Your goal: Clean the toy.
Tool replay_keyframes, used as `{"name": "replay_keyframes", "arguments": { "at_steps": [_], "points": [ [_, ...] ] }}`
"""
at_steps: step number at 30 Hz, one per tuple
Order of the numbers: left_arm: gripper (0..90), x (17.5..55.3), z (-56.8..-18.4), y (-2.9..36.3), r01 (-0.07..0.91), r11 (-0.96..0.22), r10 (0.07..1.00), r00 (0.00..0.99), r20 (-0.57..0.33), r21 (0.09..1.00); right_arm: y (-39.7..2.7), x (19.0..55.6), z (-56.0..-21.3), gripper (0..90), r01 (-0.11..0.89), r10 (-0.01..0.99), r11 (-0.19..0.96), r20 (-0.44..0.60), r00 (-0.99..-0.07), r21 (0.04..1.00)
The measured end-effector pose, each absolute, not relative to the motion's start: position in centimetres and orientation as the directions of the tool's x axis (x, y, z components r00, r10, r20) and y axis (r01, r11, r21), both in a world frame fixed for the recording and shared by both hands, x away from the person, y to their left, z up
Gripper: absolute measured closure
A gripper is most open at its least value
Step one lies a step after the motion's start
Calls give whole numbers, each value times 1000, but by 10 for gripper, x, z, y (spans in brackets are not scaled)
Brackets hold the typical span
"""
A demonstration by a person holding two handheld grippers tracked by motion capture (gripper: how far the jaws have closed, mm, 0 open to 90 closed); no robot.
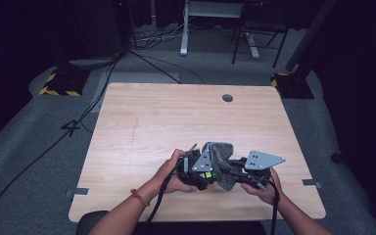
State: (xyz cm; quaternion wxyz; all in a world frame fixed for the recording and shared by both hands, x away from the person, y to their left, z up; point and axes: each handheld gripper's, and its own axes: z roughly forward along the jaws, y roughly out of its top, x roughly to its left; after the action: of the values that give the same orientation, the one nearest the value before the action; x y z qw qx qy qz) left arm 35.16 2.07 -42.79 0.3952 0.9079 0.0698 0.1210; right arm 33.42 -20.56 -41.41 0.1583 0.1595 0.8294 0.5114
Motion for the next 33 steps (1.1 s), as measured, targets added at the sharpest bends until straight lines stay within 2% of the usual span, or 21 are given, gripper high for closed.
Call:
{"name": "replay_keyframes", "arguments": {
  "at_steps": [14, 22, 33],
  "points": [
    [332, 350, -422, 29, 5, -643, 223, 958, 181, 765, -210, 348, -430, 779, 167, 435, 482, -69, -898, 860],
    [330, 348, -426, 22, -1, -673, 217, 956, 198, 740, -204, 332, -414, 782, 87, 411, 460, -125, -903, 883],
    [329, 349, -438, 11, 18, -712, 220, 955, 198, 702, -199, 332, -413, 780, 97, 401, 460, -109, -909, 882]
  ]
}}
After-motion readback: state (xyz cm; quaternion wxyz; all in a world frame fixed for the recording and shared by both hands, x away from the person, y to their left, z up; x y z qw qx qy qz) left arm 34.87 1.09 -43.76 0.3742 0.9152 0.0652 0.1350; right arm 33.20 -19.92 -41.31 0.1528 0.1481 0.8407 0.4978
